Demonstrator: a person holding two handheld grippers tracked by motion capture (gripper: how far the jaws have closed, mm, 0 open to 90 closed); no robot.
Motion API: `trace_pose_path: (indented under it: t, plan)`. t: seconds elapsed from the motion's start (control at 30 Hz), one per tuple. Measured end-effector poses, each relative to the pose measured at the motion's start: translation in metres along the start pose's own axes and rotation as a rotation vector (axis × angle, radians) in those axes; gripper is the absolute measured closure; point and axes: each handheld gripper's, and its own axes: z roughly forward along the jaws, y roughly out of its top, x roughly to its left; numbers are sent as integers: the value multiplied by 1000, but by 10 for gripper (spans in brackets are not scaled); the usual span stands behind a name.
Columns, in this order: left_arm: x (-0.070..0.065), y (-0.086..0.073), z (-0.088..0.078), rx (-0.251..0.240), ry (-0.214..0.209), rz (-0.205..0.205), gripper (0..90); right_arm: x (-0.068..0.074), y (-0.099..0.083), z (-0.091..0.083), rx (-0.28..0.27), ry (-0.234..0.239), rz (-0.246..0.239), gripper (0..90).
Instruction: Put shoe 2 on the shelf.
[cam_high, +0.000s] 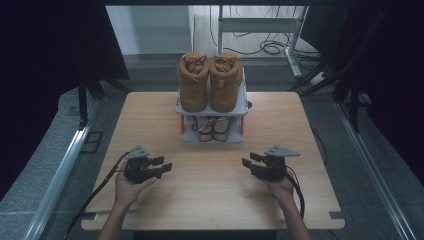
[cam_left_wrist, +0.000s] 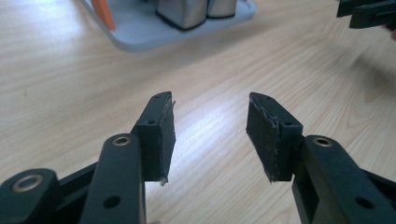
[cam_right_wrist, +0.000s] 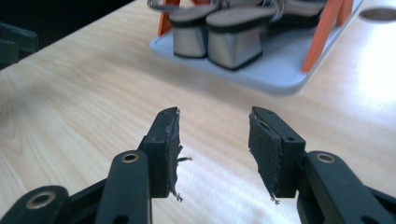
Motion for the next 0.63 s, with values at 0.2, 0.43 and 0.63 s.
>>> trace_pose_path:
  t: [0.2, 0.43, 0.63]
  plan:
    - [-4, -14, 5, 32, 8, 7, 503, 3, -12, 0, 47, -8, -26, 521]
    - [-1, -17, -1, 11, 11, -21, 495, 6, -14, 0, 47, 4, -25, 508]
    - [-2, -17, -1, 10, 2, -13, 483, 7, -12, -4, 35, -4, -40, 502]
